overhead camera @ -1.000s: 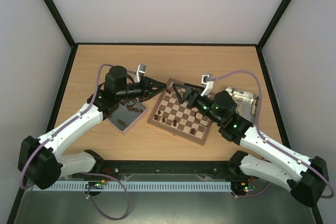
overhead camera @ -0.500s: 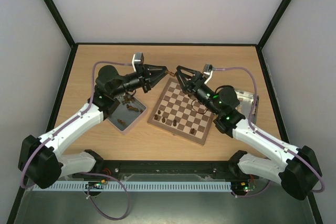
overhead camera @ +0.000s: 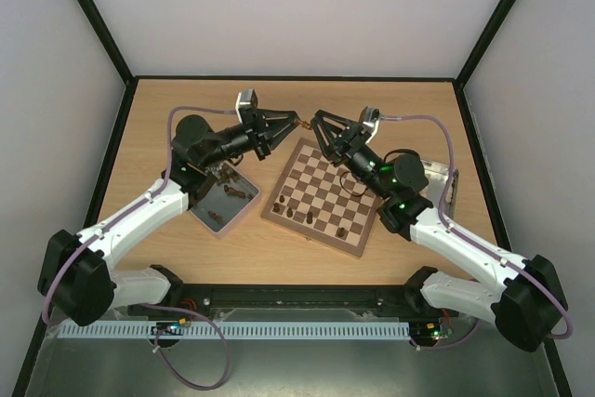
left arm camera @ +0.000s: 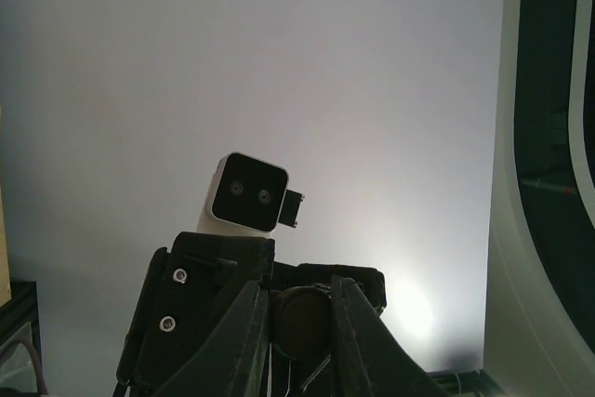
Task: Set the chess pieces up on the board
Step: Place the chess piece on the chessboard.
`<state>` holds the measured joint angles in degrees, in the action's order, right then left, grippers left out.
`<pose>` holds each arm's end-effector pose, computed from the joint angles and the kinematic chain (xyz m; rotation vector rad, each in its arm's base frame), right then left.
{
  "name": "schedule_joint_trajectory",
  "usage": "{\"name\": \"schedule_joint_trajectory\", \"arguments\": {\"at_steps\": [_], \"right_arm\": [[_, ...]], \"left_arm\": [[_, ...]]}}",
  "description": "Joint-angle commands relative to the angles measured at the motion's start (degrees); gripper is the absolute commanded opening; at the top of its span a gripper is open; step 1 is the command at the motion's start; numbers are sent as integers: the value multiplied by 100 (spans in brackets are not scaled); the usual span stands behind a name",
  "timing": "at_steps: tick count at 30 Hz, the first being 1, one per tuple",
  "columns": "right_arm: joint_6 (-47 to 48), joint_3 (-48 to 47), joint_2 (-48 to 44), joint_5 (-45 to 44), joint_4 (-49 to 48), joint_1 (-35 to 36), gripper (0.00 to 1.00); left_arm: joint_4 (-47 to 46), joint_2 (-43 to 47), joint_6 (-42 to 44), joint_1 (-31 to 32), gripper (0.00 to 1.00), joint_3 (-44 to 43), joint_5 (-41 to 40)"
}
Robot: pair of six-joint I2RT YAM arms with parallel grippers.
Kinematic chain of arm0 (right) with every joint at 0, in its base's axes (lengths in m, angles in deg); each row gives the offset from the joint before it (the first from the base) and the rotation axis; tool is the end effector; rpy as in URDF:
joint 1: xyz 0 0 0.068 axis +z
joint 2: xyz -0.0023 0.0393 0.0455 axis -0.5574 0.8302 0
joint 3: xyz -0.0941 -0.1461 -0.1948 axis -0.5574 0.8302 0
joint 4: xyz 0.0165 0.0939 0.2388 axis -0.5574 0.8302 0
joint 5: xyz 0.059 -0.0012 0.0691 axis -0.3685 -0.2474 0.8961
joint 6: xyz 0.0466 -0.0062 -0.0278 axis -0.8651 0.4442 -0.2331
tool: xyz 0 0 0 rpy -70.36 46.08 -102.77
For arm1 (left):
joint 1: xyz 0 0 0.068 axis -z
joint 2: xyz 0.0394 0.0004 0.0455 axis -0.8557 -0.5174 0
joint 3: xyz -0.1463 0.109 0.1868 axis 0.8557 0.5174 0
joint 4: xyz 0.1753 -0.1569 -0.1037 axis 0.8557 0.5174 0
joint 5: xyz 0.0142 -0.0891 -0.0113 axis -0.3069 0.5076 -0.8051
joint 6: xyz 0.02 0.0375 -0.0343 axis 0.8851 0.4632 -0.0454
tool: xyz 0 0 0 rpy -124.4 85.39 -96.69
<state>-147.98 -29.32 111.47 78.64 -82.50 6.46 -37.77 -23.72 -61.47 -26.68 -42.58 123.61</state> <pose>0.1743 0.1647 0.3491 0.1254 1.4106 2.0566 0.2279 -0.1700 0.3627 -0.2560 1.7298 -2.2805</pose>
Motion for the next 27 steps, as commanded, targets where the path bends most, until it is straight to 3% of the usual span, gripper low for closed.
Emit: {"name": "schedule_joint_trajectory", "arguments": {"at_steps": [1,3,6,9,16,21,27], "right_arm": [[88,-169,-19,159,160,30,47],[137,-188,-14,110,313,28,48],[291,-225,-106,-217,1006,29,61],[414,-244,-157,-417,1268,28,62],[131,-272,117,376,50,31,36],[5,-322,169,614,-298,33,32],[120,-343,67,487,-53,27,16]], "left_arm": [[-396,-39,-87,47,8,-131,11],[-399,-41,-97,51,8,-102,-2],[-401,-32,-83,46,8,-80,-29],[-387,-35,-65,52,8,-79,-38],[-352,-66,-53,45,8,-59,-48],[-346,-97,-49,46,8,-61,-64],[-288,-94,-26,53,8,-23,-71]]}}
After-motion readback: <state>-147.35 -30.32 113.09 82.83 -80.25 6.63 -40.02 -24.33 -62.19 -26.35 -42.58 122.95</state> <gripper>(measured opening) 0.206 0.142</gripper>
